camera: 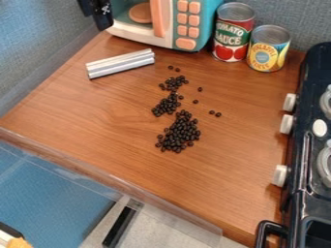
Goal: Sweep into pile
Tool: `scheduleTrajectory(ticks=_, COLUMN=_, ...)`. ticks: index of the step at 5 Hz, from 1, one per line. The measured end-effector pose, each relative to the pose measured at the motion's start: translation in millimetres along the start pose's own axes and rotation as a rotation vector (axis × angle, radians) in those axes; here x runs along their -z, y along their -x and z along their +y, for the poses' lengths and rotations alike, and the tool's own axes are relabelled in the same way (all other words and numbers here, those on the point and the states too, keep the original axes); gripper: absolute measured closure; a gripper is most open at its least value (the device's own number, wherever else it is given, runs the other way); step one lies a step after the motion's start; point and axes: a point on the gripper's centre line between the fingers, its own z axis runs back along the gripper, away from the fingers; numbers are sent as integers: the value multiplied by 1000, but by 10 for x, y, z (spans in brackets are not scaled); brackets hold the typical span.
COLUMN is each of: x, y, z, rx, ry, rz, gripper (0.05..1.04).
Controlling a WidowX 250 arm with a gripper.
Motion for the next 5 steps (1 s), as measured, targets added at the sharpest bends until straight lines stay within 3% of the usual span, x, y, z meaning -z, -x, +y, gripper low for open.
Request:
scheduleTrajectory(ticks=3, x=542, y=33, z=-134, rx=41, ry=81, rz=81, gripper=84)
scheduleTrajectory(ticks=5, x=762, y=9, z=-185, rx=86, ry=110, rz=119, gripper=125)
